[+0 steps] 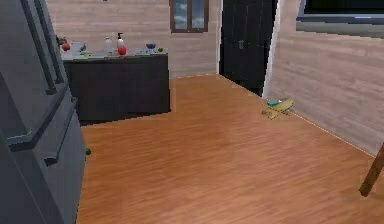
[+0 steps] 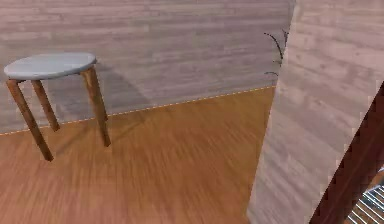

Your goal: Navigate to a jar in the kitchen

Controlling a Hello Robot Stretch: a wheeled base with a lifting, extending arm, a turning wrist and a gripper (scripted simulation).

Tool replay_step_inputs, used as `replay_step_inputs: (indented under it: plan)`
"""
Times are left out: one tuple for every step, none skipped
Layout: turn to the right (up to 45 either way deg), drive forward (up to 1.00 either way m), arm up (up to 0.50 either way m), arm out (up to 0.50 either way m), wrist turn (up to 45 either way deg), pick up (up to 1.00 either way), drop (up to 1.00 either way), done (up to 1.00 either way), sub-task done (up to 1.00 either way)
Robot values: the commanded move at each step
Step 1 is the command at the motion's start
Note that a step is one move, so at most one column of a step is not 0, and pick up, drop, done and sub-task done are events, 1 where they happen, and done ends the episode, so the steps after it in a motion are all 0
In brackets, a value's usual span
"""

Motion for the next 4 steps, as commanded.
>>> replay_step_inputs:
  plan:
    - [0.0, 1.00, 0.00, 0.00, 0.0, 0.00, 0.00, 0.00, 0.00]
    - [0.0, 1.00, 0.00, 0.00, 0.0, 0.00, 0.00, 0.00, 0.00]
    - [-3.0, 0.00, 0.00, 0.00, 0.0, 0.00, 0.00, 0.00, 0.00]
    - [0.0, 1.00, 0.00, 0.00, 0.0, 0.00, 0.00, 0.00, 0.00]
